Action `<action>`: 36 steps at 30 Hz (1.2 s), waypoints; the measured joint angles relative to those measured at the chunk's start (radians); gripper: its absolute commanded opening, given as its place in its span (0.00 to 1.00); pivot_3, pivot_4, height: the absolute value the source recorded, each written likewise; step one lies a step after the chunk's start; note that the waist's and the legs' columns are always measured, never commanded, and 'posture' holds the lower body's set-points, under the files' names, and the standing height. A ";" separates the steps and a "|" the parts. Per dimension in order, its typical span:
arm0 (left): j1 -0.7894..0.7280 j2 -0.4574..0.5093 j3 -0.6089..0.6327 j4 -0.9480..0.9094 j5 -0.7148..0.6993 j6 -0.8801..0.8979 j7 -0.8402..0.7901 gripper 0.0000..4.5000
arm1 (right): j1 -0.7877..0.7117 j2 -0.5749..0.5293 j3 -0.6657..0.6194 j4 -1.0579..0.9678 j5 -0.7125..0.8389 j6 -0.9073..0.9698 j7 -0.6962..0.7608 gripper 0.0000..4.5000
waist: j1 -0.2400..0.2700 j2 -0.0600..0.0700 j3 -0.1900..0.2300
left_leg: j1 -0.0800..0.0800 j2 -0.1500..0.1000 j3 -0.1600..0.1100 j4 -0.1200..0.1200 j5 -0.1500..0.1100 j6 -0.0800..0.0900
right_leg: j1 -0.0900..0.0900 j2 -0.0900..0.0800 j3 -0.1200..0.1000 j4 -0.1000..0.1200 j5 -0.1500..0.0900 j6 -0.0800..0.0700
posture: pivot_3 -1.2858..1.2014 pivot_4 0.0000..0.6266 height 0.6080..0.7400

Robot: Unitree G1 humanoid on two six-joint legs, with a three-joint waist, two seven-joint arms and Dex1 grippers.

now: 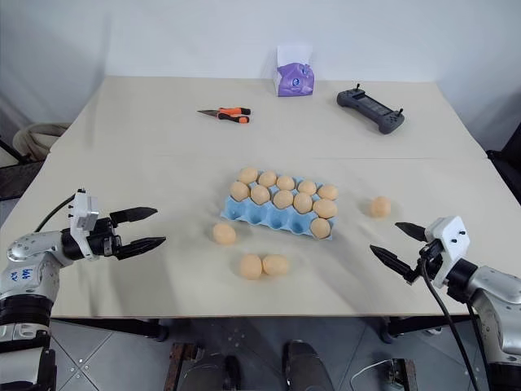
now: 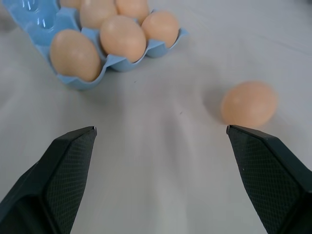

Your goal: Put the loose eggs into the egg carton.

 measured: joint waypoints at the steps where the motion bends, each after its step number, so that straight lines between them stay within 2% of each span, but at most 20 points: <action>1: 0.000 0.000 0.001 0.000 -0.002 -0.003 -0.002 1.00 | -0.008 0.000 0.000 0.000 0.000 0.000 -0.010 1.00 | 0.000 0.000 0.000 | 0.000 0.000 0.000 0.000 0.000 0.000 | 0.000 0.000 0.000 0.000 0.000 0.000 | 0.52 0.24 1.00; 12: -0.007 -0.054 0.021 0.027 -0.008 -0.128 -0.004 1.00 | -0.163 0.050 -0.035 -0.021 -0.002 0.114 -0.292 1.00 | 0.000 0.000 0.000 | -0.001 0.000 0.000 -0.001 0.000 -0.001 | -0.001 0.000 0.000 -0.001 0.000 0.000 | 0.52 0.24 1.00; 18: -0.034 -0.066 0.022 0.041 -0.008 -0.147 -0.005 1.00 | -0.214 0.134 -0.036 -0.037 -0.025 0.135 -0.442 1.00 | -0.002 0.000 0.000 | -0.001 0.000 0.000 0.000 0.000 0.000 | -0.001 0.000 0.000 0.000 0.000 0.000 | 0.52 0.24 1.00; 22: -0.037 -0.078 0.022 0.041 -0.008 -0.150 -0.011 1.00 | -0.250 0.188 -0.018 0.027 -0.083 0.133 -0.541 1.00 | -0.003 0.000 0.000 | -0.001 0.000 0.000 0.000 0.000 0.000 | -0.001 0.000 0.000 0.000 0.000 0.000 | 0.52 0.24 1.00; 29: -0.035 -0.089 0.022 0.038 -0.009 -0.149 -0.017 1.00 | -0.303 0.253 0.039 0.111 -0.121 0.140 -0.599 1.00 | -0.006 0.001 0.001 | -0.002 0.000 0.001 0.000 0.000 0.000 | -0.002 0.000 0.001 0.001 0.000 0.000 | 0.52 0.24 1.00; 36: -0.029 -0.089 0.024 0.035 -0.010 -0.146 -0.010 1.00 | -0.378 0.260 0.070 0.216 -0.139 0.140 -0.600 1.00 | -0.005 0.001 0.001 | -0.002 0.000 0.001 0.000 0.000 0.000 | -0.002 0.000 0.001 0.001 0.000 0.000 | 0.52 0.24 1.00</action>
